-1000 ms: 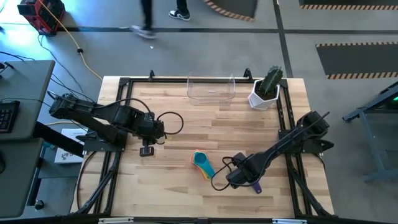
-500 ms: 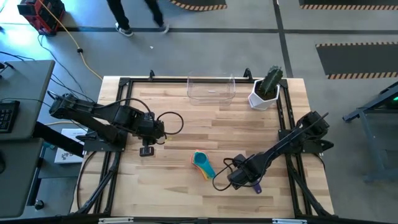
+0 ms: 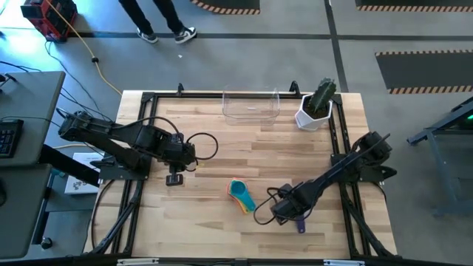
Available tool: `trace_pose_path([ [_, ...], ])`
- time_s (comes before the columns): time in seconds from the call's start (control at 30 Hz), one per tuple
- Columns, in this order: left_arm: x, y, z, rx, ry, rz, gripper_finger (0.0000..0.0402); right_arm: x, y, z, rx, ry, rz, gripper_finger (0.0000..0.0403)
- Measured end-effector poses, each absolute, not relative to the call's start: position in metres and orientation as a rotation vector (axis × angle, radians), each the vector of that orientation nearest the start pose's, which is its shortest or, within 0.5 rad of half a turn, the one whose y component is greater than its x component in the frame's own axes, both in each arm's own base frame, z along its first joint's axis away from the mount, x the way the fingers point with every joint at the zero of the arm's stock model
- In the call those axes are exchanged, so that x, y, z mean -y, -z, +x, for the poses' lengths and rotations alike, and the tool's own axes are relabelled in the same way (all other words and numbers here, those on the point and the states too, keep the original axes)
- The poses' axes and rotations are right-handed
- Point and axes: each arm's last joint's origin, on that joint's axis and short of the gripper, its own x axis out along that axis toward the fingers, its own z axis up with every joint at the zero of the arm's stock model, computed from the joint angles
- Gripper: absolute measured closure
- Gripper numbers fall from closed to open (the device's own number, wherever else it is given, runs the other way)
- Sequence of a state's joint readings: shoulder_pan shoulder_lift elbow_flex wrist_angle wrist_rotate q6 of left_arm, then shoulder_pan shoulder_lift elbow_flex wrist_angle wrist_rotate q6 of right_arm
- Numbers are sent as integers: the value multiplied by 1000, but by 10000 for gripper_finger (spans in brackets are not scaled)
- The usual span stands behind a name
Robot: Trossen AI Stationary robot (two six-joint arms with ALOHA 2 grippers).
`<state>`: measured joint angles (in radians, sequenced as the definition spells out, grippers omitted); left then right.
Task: Nest measuring cups in basket
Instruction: Stack the violet measuring cup on top of the light blue measuring cup
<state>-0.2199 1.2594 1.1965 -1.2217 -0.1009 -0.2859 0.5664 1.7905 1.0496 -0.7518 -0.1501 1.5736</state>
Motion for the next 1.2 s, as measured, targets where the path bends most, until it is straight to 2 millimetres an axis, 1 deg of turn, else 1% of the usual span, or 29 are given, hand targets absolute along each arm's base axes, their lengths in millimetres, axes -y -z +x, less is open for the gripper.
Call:
trace_pose_path([
  [0.07, 44, -307, 210, -1268, -79, -41, 323, -167, -145, 257, -1519, 677, 922, 392],
  [0.17, 44, -307, 210, -1268, -79, -41, 323, -165, -148, 262, -1511, 697, 943, 385],
  [0.23, 44, -307, 210, -1267, -79, -41, 323, -165, -153, 265, -1502, 698, 946, 388],
  [0.33, 44, -307, 211, -1260, -78, -43, 323, -164, -162, 275, -1474, 679, 976, 398],
  [0.47, 44, -307, 211, -1256, -78, -44, 323, -162, -177, 289, -1393, 666, 1002, 398],
  [0.57, 44, -307, 211, -1257, -78, -44, 323, -158, -190, 300, -1335, 648, 988, 400],
  [0.67, 44, -307, 211, -1257, -77, -43, 323, -150, -205, 312, -1261, 654, 991, 400],
  [0.83, 44, -307, 211, -1257, -77, -44, 323, -136, -232, 330, -1171, 607, 943, 400],
  [1.2, 44, -307, 211, -1257, -78, -44, 323, -91, -291, 355, -1028, 576, 763, 400],
])
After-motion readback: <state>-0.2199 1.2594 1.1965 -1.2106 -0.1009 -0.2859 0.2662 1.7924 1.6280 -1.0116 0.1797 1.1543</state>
